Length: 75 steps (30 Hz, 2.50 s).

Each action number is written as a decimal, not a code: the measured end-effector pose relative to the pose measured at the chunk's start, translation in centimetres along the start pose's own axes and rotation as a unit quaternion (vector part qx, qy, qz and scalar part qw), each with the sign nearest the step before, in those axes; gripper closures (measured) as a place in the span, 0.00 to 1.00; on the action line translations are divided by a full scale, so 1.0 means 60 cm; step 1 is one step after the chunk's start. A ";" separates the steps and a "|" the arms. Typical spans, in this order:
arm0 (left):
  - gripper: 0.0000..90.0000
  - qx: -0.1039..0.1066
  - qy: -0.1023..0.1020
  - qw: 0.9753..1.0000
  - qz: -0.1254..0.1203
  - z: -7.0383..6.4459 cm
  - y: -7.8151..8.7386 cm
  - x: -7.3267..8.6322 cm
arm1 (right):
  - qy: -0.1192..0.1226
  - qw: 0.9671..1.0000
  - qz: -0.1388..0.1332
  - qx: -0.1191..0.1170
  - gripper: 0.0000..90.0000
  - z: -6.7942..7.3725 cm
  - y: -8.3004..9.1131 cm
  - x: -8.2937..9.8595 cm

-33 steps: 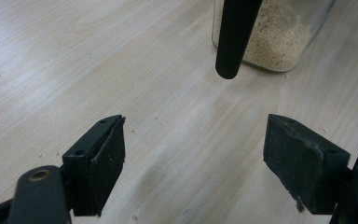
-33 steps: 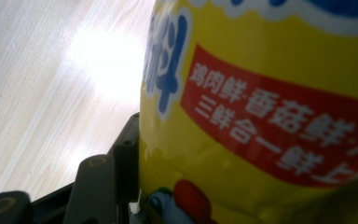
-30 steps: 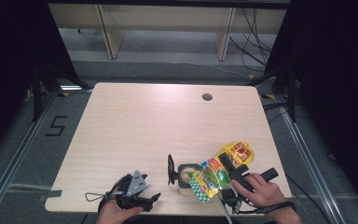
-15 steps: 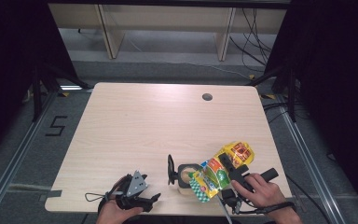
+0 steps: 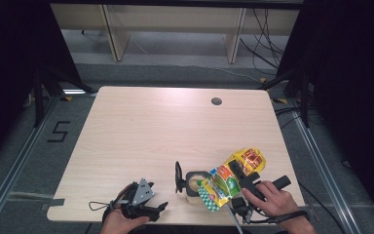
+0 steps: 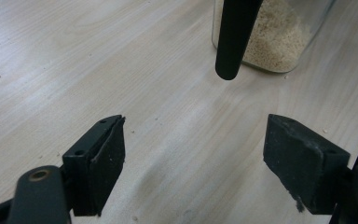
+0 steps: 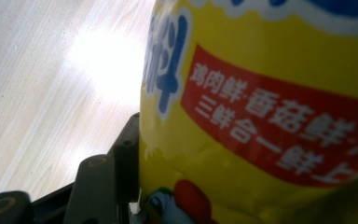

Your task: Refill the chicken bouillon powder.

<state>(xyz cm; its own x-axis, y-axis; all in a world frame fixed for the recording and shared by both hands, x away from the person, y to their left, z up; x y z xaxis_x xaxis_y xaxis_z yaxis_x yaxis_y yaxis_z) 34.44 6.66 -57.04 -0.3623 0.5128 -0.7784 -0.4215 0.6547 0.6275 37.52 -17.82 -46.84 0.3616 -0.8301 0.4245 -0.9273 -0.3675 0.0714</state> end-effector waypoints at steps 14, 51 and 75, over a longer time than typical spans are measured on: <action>0.23 -0.001 -0.001 1.000 0.007 0.000 0.002 0.002 | -0.007 1.000 0.005 0.014 0.50 -0.004 0.002 0.000; 0.23 0.002 0.002 1.000 -0.003 -0.002 -0.001 -0.001 | -0.009 1.000 0.004 0.014 0.50 -0.004 0.003 0.000; 0.23 0.000 -0.003 1.000 0.002 0.000 0.000 0.000 | -0.003 1.000 0.006 0.019 0.50 -0.007 0.005 -0.001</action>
<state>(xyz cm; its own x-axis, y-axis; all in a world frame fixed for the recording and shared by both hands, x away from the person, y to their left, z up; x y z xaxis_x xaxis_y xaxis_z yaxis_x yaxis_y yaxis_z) 34.42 6.68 -57.04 -0.3590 0.5193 -0.7755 -0.4198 0.6523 0.6311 37.19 -17.70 -46.45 0.3518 -0.8369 0.4193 -0.9269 -0.3739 0.0313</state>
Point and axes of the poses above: each handheld gripper's, and its own axes: y roughly backward along the jaws, x roughly out of its underside, z roughly to its left, the point moved 10 cm from there along -y, roughly forward along the jaws, and after that the axes turned 8 degrees about x, right-handed, at the moved point
